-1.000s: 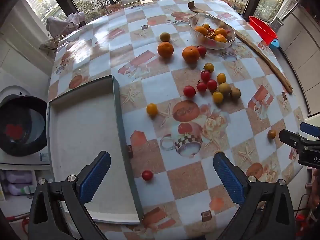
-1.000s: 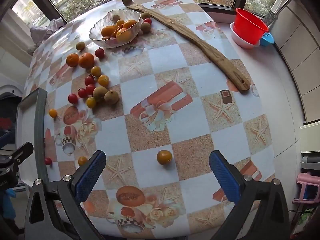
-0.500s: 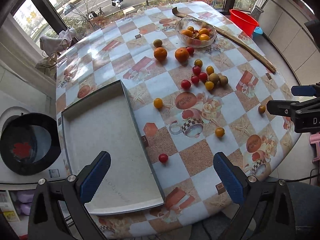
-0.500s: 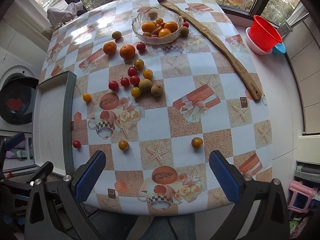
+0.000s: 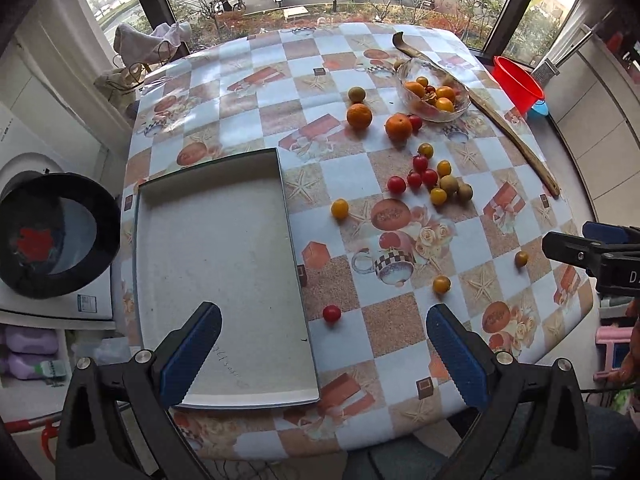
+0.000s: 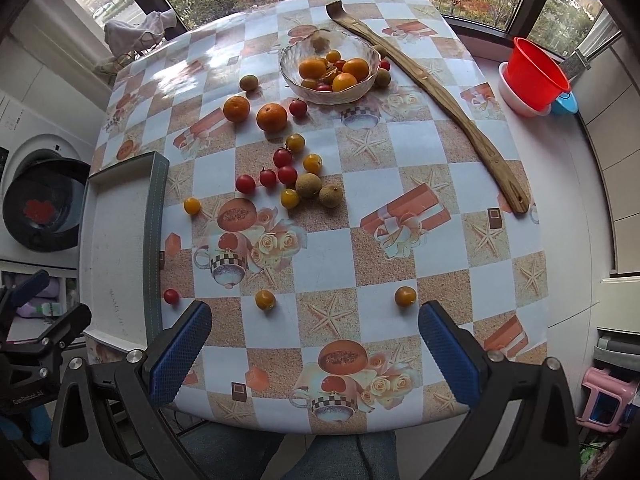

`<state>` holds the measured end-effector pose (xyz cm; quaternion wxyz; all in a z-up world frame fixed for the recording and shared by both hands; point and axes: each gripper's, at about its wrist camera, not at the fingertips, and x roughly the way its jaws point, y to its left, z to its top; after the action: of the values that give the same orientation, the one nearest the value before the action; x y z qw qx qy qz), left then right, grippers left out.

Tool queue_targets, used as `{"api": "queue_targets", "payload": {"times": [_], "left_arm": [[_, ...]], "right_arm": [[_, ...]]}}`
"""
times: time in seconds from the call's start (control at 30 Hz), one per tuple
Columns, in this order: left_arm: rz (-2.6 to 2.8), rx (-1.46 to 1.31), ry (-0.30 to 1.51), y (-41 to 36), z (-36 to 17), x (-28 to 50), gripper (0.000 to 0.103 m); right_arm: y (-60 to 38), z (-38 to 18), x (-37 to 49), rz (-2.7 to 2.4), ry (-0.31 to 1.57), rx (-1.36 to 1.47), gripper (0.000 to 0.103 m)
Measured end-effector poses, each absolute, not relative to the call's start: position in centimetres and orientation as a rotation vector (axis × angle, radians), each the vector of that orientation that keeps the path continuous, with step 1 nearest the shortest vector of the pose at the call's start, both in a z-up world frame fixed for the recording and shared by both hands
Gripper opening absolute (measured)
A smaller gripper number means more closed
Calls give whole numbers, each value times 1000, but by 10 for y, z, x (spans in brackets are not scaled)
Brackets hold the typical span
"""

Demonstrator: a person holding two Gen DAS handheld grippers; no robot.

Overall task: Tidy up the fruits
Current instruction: 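Move both grippers over the table toward the scattered fruits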

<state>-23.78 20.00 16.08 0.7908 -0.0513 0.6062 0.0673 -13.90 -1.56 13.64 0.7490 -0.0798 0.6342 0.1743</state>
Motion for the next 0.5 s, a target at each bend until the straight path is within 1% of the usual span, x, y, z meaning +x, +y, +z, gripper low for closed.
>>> {"api": "queue_targets", "payload": {"times": [0.5], "left_arm": [[168,-132,1289,205,161,-239,103]], "right_arm": [[-16,136,-144,408,1422,-175,103]]}}
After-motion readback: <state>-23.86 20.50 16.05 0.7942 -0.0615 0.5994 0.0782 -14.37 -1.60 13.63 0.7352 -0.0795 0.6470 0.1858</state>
